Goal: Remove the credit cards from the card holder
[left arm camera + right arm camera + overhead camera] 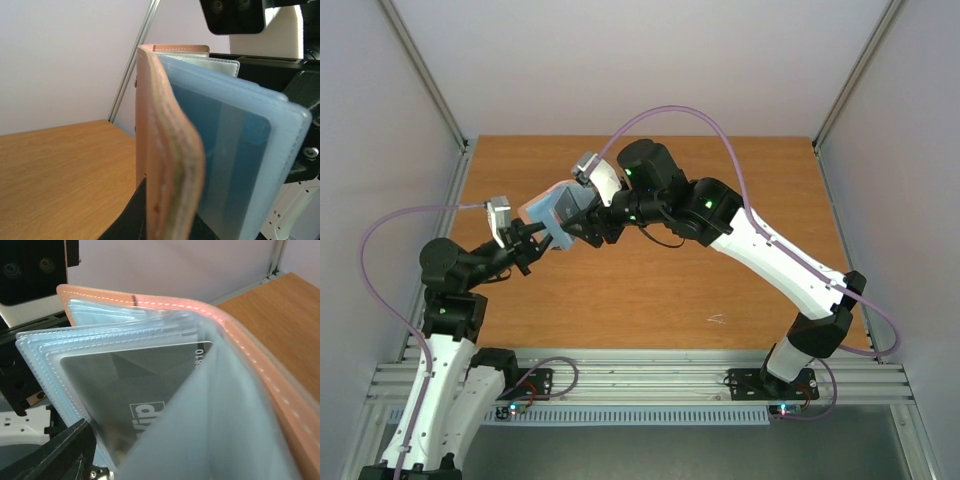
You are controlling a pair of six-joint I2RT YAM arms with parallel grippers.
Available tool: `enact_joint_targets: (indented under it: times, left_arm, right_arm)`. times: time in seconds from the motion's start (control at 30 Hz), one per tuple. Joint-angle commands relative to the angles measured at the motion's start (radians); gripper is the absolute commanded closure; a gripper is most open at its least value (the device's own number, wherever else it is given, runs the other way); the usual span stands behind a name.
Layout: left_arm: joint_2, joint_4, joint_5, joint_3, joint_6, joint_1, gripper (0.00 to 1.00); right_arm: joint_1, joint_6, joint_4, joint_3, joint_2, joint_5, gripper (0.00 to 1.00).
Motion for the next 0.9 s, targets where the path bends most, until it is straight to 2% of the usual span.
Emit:
enact_joint_targets:
  times: [0.0,0.17,0.33,0.47,0.53,0.63,0.77,0.83,0.87]
  left_arm:
    - [-0.018,0.047,0.030,0.013,0.005,-0.001,1.00]
    - [-0.018,0.059,0.047,0.009,-0.018,-0.001,0.98]
    - [-0.016,0.090,0.075,0.005,-0.052,-0.001,0.82]
    - [-0.012,0.099,0.078,0.002,-0.070,-0.001,0.76]
    - [-0.010,0.093,0.068,-0.001,-0.068,-0.001,0.77]
    - [-0.008,0.062,0.035,-0.002,-0.050,-0.001,0.91]
    - [-0.011,0.048,0.027,0.000,-0.041,-0.001,0.93]
    - [-0.012,0.048,0.024,-0.001,-0.048,-0.001,0.86]
    - [-0.013,0.046,0.019,-0.002,-0.049,-0.001,0.77]
  right_arm:
    - [-0.004,0.009,0.000,0.013,-0.016,0.088,0.41]
    - [-0.016,0.022,-0.014,0.008,-0.023,0.107,0.61]
    - [-0.035,0.044,-0.004,-0.015,-0.043,0.094,0.68]
    - [-0.042,0.057,0.024,-0.034,-0.056,0.063,0.80]
    - [-0.042,0.060,0.034,-0.034,-0.048,0.019,0.84]
    - [-0.042,0.062,0.036,-0.026,-0.033,-0.034,0.92]
    - [-0.043,0.056,0.035,-0.027,-0.039,-0.037,0.99]
    - [-0.044,0.050,0.033,-0.027,-0.044,-0.037,0.99]
    - [-0.045,0.050,0.031,-0.027,-0.048,-0.032,0.99]
